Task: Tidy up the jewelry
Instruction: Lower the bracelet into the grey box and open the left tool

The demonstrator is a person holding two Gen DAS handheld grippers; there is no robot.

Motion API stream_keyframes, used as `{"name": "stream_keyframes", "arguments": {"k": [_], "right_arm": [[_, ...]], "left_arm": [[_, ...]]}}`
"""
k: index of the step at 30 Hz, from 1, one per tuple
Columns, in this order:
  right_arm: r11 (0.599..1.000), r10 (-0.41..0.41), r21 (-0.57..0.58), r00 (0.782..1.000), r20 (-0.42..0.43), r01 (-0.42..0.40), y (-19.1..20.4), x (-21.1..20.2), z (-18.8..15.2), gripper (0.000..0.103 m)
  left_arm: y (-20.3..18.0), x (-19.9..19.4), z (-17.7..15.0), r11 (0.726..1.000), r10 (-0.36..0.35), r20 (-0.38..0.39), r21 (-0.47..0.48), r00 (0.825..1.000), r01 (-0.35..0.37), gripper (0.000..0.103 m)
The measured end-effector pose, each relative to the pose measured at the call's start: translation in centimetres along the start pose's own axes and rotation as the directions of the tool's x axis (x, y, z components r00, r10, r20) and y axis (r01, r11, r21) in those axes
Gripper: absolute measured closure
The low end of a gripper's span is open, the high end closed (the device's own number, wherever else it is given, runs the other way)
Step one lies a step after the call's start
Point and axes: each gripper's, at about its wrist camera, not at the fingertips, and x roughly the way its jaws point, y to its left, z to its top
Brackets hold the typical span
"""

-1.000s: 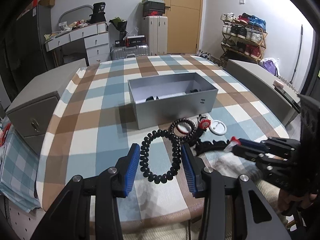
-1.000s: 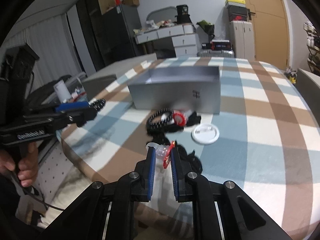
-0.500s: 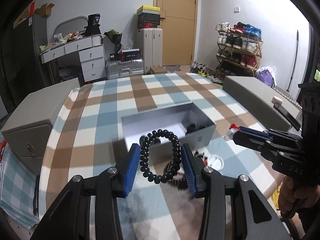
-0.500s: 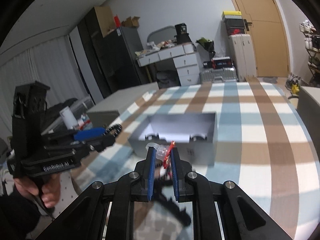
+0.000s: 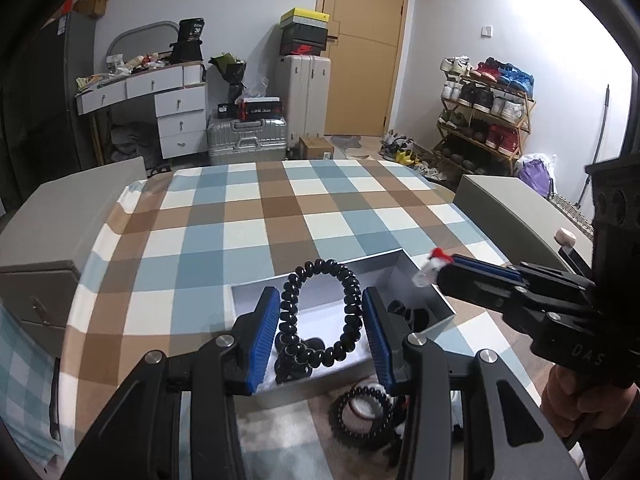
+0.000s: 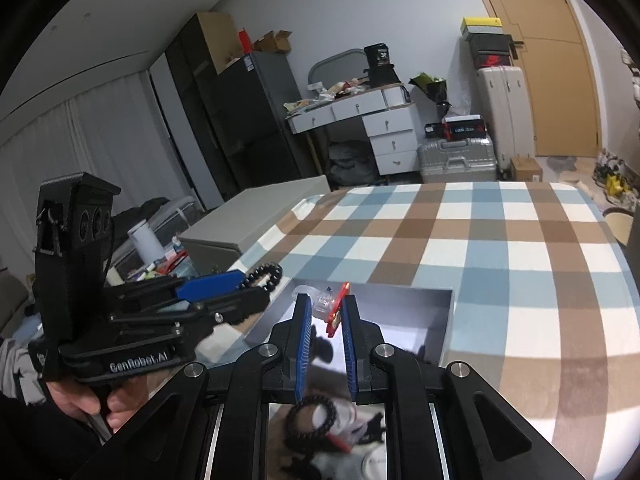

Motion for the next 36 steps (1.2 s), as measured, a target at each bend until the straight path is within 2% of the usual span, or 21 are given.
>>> {"name": "stream_keyframes", "arguments": {"k": [15, 18, 23, 32, 34, 36], "right_arm": [[0.998, 0.031, 0.059, 0.997, -0.07, -0.027, -3.5, 4.4, 0.5, 0.089], [0.999, 0.006, 0.041, 0.996, -0.092, -0.002, -3.5, 5.0, 0.2, 0.088], [0.999, -0.004, 0.049, 0.993, -0.119, 0.01, -3.8, 5.6, 0.0, 0.088], [0.998, -0.046, 0.035, 0.989, -0.137, 0.051, -3.6, 5.9, -0.4, 0.086], [0.998, -0.053, 0.037, 0.99, -0.131, 0.059, -3.6, 5.8, -0.4, 0.086], [0.997, -0.061, 0.044, 0.99, -0.127, 0.067, -3.7, 5.7, -0.3, 0.086]], "left_arm": [[-0.2, 3.8, 0.5, 0.999, -0.052, -0.079, 0.011, 0.996, 0.053, 0.066], [-0.3, 4.1, 0.4, 1.0, -0.02, -0.087, 0.021, 0.996, 0.022, 0.066], [-0.3, 4.5, 0.4, 0.998, -0.057, -0.106, 0.013, 0.993, 0.059, 0.066], [-0.1, 5.4, 0.0, 0.998, -0.056, -0.144, 0.01, 0.988, 0.058, 0.066], [0.0, 5.3, 0.0, 0.998, -0.065, -0.142, 0.009, 0.988, 0.067, 0.064], [-0.1, 5.3, 0.1, 0.997, -0.076, -0.15, 0.008, 0.986, 0.078, 0.057]]}}
